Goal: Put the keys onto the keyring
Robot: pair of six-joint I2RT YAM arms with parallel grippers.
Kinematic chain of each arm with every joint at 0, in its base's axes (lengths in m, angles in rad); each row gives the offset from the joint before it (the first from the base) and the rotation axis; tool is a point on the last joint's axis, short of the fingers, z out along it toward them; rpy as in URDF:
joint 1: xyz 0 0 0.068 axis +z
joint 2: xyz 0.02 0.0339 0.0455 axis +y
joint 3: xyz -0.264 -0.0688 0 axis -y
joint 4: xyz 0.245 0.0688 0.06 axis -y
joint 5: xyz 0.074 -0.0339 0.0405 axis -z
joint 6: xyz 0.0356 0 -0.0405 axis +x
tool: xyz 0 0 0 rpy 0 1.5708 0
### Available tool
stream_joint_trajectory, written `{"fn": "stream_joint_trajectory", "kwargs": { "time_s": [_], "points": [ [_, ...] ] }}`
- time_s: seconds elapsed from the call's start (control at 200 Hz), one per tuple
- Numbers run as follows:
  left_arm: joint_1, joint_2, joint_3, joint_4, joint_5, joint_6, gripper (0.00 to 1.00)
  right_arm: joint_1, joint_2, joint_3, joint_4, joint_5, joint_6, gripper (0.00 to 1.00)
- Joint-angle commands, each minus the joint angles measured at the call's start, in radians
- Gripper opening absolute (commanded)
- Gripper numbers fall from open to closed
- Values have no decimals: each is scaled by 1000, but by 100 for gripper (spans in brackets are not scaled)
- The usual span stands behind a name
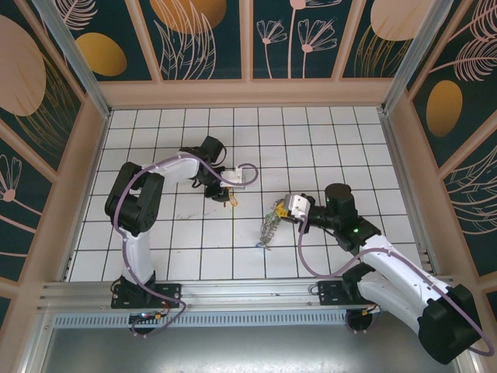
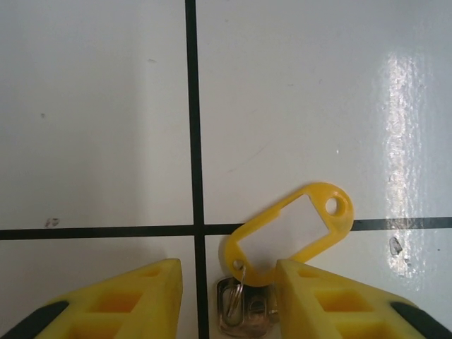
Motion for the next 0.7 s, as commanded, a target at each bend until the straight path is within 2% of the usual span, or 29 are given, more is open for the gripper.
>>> {"fn": "stream_joint_trajectory", "kwargs": {
  "time_s": [0.0,0.365,0.49,0.696],
  "points": [
    [7,-4,7,-39,28,23,42,-10,-12,2,32,-13,2,0],
    [27,3,23,-62,33,25,38,-12,-6,6,31,-19,4,0],
    [27,4,28,-65,55,22,22,-12,-4,6,30,-21,4,0],
    [27,2,25,-61,41,25,9,-13,-2,6,33,-20,4,0]
  ]
}}
